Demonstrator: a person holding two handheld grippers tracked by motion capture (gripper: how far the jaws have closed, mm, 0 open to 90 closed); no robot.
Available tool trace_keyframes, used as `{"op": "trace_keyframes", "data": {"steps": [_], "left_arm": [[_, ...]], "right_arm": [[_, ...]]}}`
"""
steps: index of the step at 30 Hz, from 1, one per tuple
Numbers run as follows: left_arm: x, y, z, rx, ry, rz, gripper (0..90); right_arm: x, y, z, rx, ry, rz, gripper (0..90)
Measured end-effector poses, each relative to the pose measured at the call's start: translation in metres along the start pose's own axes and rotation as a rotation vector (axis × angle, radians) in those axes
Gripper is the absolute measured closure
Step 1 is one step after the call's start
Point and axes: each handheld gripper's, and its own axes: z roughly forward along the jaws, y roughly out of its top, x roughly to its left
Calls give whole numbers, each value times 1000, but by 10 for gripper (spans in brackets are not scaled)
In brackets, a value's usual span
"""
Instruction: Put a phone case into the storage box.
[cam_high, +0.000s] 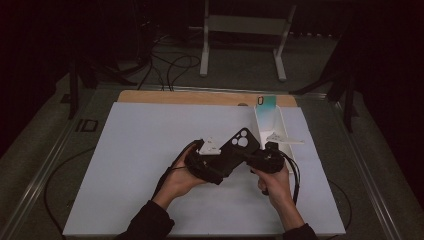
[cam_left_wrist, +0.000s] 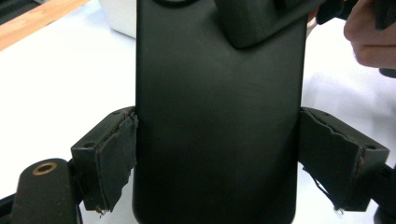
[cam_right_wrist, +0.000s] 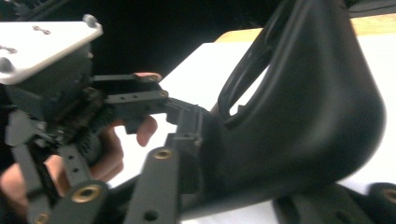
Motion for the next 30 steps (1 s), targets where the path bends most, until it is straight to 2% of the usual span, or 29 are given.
{"op": "trace_keyframes", "data": {"steps": [4,5,6,7,8,12,20,25,30], "left_arm": [[-1,0,4,23,0,-3,150],[-1,-1,5,24,11,1,244],[0,-1,5,21,-6,-5,284],[0,-2,5,19,-15,-8,236],[-1,-3,5,22,-12,-2,225],[0,-4,3,12,-18,-9,207],[4,-5,-4,-6,-24,-16,156],[7,-8,-8,-20,-33,-27,147],[9,-11,-12,-39,-45,-32,134]], "right_arm": [[4,2,0,8,26,5,826],[6,3,1,13,26,-3,850],[9,3,1,15,4,-35,856],[11,4,1,21,-1,-50,858],[12,4,1,23,5,-53,859],[16,7,2,32,-17,-87,861],[17,10,1,36,-31,-115,861],[20,13,-3,36,-26,-147,860],[25,17,-6,50,-10,-203,860]]}}
